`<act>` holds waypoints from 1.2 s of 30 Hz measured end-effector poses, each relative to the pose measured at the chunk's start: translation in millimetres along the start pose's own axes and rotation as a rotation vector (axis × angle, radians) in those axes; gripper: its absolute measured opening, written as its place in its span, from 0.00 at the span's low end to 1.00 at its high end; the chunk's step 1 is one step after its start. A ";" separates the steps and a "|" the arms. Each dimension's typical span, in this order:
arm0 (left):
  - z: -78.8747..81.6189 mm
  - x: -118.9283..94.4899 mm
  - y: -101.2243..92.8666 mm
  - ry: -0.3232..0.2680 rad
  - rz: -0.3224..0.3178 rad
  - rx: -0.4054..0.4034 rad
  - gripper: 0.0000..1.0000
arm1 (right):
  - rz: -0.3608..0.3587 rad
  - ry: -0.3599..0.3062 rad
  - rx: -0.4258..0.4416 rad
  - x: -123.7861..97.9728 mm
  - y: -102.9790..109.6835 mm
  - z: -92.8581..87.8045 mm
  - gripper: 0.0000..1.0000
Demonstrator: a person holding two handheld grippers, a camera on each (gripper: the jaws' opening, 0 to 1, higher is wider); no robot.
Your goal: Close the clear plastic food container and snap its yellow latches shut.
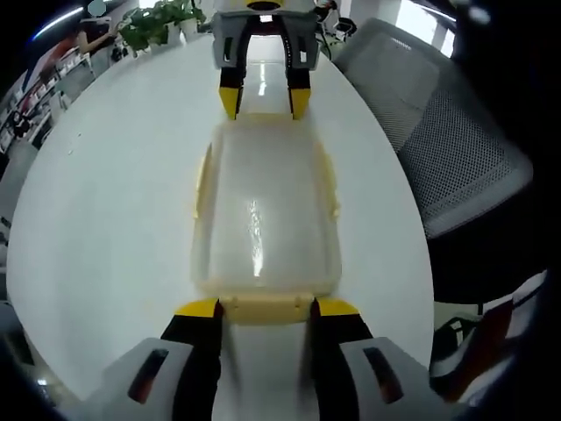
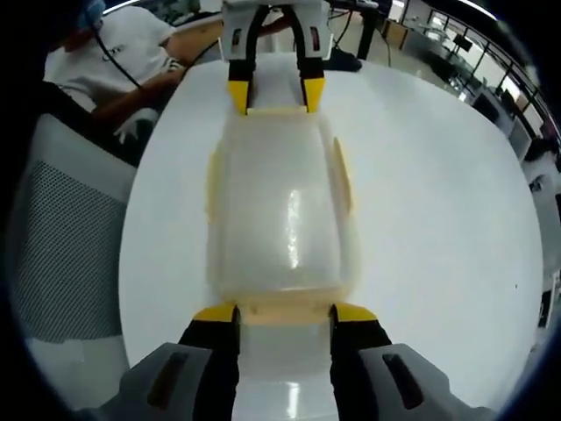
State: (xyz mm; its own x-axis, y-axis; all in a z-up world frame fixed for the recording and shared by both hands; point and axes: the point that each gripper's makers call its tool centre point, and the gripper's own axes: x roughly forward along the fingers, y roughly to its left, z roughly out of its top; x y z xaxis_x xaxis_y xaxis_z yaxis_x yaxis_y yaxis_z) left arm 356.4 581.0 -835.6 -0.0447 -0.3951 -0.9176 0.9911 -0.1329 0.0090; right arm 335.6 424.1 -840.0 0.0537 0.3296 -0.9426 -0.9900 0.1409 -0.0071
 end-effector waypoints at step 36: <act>2.0 -5.2 -3.1 0.037 0.011 -0.028 0.38 | -0.004 -0.013 0.010 -4.1 2.4 -1.0 0.38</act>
State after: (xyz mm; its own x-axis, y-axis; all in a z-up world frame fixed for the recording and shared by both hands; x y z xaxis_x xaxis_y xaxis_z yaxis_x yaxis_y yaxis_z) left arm 353.3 581.7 -830.0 -0.0300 -0.3623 -0.9316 0.9946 -0.1033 0.0082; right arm 332.8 422.2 -836.5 0.0594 0.3407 -0.9383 -0.9884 0.1520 -0.0073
